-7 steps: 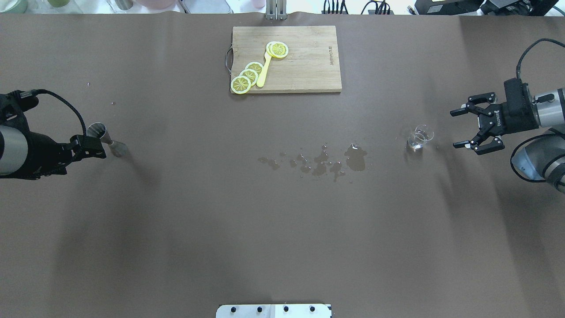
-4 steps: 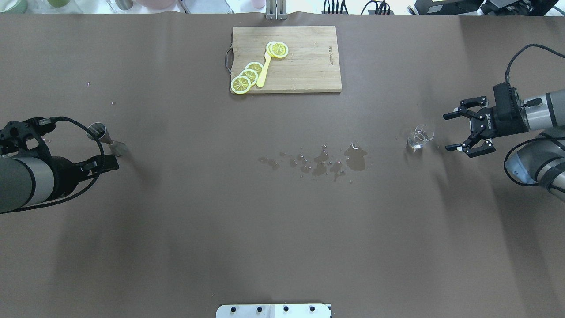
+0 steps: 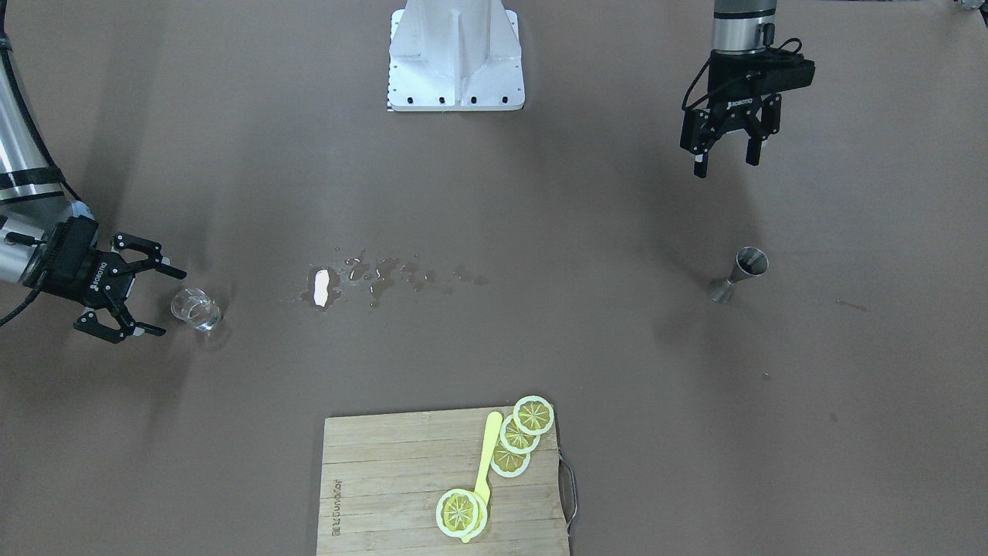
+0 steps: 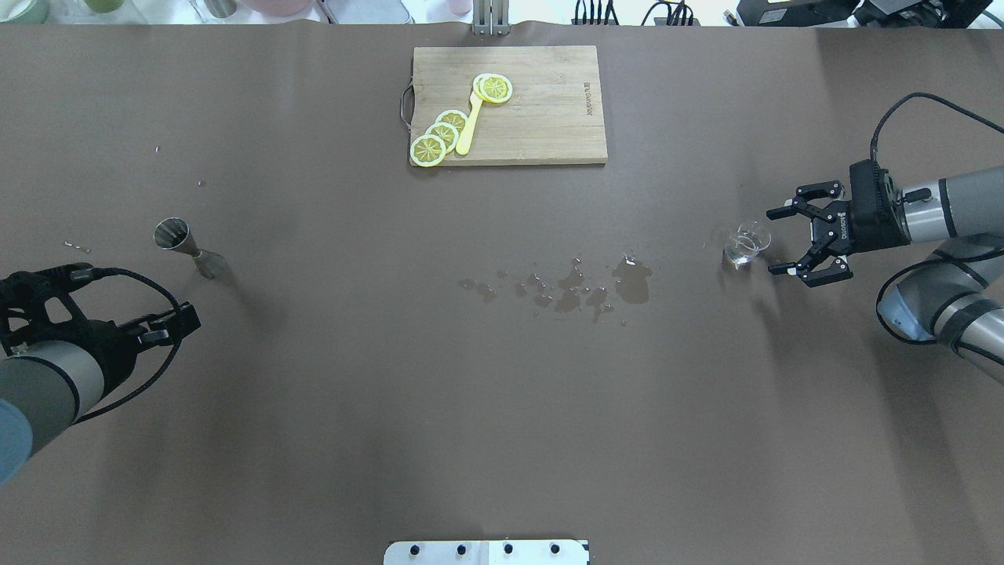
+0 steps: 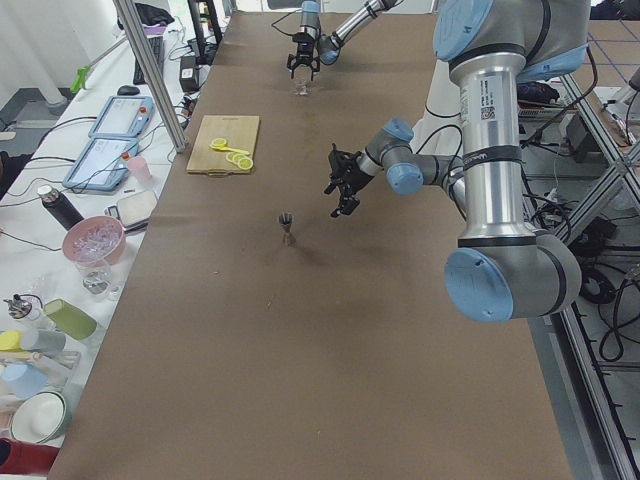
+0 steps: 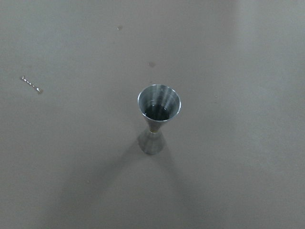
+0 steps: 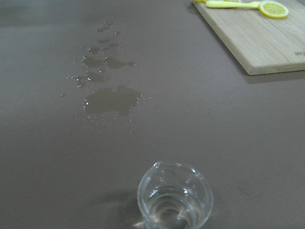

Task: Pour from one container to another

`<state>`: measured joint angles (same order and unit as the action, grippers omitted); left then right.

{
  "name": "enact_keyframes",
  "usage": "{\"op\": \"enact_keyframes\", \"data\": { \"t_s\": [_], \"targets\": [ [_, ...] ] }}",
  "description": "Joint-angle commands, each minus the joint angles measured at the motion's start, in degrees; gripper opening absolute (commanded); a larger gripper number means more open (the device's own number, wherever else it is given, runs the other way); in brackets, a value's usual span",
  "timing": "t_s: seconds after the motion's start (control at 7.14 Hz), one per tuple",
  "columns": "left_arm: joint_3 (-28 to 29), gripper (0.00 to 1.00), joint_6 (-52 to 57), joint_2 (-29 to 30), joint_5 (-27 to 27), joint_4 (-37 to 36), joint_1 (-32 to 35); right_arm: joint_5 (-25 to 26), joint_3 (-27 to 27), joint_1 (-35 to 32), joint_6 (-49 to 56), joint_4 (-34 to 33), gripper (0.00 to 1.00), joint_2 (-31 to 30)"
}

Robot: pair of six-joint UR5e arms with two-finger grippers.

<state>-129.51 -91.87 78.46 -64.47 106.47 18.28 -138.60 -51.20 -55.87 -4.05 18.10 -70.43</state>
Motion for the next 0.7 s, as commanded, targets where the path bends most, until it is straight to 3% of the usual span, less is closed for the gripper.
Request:
{"op": "enact_keyframes", "data": {
  "t_s": [0.0,0.28,0.56],
  "targets": [
    [2.5,0.98,-1.8,0.4,8.3,0.3,-2.2,0.7,0.1,0.2,0.0,0.5,0.98,0.1],
    [6.7,0.98,-1.3,2.5,11.7,0.8,-2.5,0.8,1.4,0.2,0.0,0.5,0.98,0.9],
    [7.3,0.98,-1.3,2.6,12.5,0.9,-2.5,1.4,2.1,0.8,-0.1,0.4,0.98,1.7]
  ]
}}
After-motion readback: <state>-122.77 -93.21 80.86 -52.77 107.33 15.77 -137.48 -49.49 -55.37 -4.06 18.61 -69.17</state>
